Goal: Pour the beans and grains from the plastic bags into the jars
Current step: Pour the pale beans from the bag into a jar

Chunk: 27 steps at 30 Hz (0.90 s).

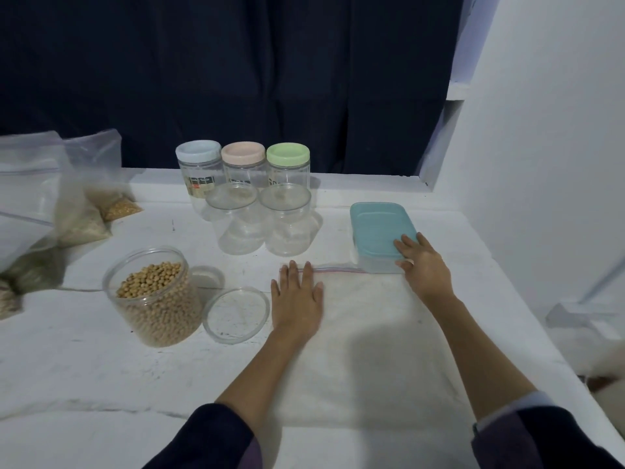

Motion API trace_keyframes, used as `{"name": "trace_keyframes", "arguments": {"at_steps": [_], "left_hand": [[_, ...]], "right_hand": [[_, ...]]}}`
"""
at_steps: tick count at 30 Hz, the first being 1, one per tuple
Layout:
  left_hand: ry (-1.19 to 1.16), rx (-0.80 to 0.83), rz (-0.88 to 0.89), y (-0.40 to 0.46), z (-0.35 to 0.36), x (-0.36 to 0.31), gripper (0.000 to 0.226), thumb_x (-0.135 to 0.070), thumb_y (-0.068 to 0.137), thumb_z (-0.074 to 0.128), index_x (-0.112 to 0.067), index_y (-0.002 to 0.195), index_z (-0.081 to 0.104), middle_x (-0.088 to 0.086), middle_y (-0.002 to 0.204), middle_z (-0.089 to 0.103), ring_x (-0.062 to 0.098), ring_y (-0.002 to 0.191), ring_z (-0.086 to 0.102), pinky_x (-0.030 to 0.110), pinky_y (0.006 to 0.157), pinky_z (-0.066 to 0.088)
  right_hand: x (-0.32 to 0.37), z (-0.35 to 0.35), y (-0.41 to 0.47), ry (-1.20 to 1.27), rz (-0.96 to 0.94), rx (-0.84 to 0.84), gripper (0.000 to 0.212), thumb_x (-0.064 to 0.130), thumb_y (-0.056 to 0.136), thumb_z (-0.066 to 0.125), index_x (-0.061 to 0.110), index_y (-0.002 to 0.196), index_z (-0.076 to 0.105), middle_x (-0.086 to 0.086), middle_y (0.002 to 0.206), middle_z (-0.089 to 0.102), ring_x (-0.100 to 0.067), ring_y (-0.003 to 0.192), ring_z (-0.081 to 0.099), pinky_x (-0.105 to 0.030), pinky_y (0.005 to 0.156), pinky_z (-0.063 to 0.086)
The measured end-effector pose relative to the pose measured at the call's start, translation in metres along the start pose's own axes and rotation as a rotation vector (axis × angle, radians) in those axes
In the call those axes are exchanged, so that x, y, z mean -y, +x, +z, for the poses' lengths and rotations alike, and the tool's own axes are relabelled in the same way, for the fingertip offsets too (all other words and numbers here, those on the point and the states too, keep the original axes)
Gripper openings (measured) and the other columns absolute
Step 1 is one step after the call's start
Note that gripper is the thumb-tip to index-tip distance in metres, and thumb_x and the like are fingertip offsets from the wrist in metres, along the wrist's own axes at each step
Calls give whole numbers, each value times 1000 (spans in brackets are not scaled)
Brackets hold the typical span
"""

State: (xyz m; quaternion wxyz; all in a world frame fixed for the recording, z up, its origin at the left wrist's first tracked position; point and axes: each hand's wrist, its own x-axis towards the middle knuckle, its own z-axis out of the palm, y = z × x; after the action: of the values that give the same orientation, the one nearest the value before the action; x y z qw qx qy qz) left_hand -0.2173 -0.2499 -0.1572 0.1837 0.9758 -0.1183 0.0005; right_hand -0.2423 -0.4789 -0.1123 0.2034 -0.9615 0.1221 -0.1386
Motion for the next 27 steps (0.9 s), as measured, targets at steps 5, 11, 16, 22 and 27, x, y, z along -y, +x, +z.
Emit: {"name": "trace_keyframes", "arguments": {"at_steps": [5,11,16,22,27], "left_hand": [[-740,-171,-52,-7,-22,3,50,-24,102,37,-12,149,24,1,156,23,15,145,18,26,117,8],[-890,-436,41,-7,-85,22,29,-2,97,44,-4,123,58,6,122,61,18,115,55,15,92,39],[-779,-516,122,-7,-162,65,22,-3,96,45,-6,110,62,-1,103,64,9,96,55,8,78,41],[-517,-432,-131,-7,-188,158,26,-12,97,45,-7,119,59,10,116,66,23,106,58,24,83,41],[-527,-180,-141,-3,-187,177,23,-14,96,47,-10,107,66,8,112,68,25,108,60,30,96,44]], "right_hand": [[32,-18,9,-441,91,144,45,1,89,43,16,130,54,-1,137,49,-28,143,23,-53,115,15],[121,15,-6,101,-149,-40,34,-6,85,51,8,109,70,-16,125,61,-33,115,54,-34,100,39],[200,60,-39,129,-411,555,76,35,80,75,16,144,39,-5,149,40,-25,137,34,-35,113,25],[240,83,-46,-179,-408,717,111,43,68,81,25,152,11,-7,145,25,-29,136,20,-43,109,28],[252,61,-25,389,-192,480,99,17,73,79,52,144,18,-5,129,24,-31,131,23,-40,106,27]]}}
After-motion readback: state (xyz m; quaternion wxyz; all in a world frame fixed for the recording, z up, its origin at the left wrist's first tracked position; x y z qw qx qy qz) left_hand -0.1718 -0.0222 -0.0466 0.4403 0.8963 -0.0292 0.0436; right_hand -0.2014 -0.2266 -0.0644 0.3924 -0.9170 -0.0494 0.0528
